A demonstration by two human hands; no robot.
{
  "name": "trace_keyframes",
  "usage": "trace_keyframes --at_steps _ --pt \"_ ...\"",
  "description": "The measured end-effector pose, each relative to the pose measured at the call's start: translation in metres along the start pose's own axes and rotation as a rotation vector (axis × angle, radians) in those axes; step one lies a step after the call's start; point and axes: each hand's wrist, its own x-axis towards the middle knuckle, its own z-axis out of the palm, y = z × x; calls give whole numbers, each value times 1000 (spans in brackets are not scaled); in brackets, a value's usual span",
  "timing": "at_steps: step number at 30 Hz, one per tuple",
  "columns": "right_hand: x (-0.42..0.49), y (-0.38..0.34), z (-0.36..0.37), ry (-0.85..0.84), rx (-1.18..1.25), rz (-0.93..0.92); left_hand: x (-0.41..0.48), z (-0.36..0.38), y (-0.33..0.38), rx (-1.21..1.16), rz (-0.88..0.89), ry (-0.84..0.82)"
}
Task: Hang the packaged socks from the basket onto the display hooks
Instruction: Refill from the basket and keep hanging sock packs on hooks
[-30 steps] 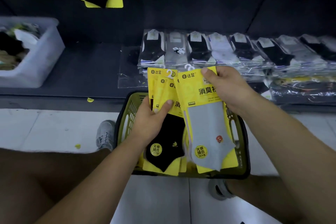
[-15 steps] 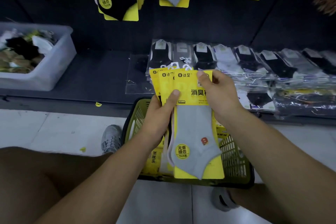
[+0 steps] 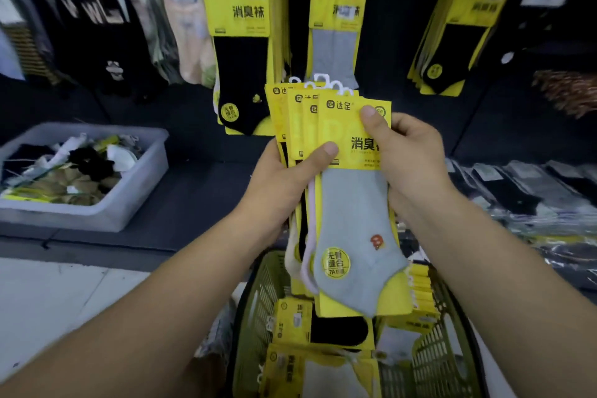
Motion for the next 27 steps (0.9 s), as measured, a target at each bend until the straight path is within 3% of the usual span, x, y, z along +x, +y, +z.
trace_keyframes --at_steps 9,16,27 --pt "61 -60 10 -93 14 -140 48 -12 47 -105 162 113" --pt "103 -80 21 -41 -119 -268 68 -36 58 1 298 269" --pt "139 -92 42 31 -253 -404 72 -43 61 -23 296 234"
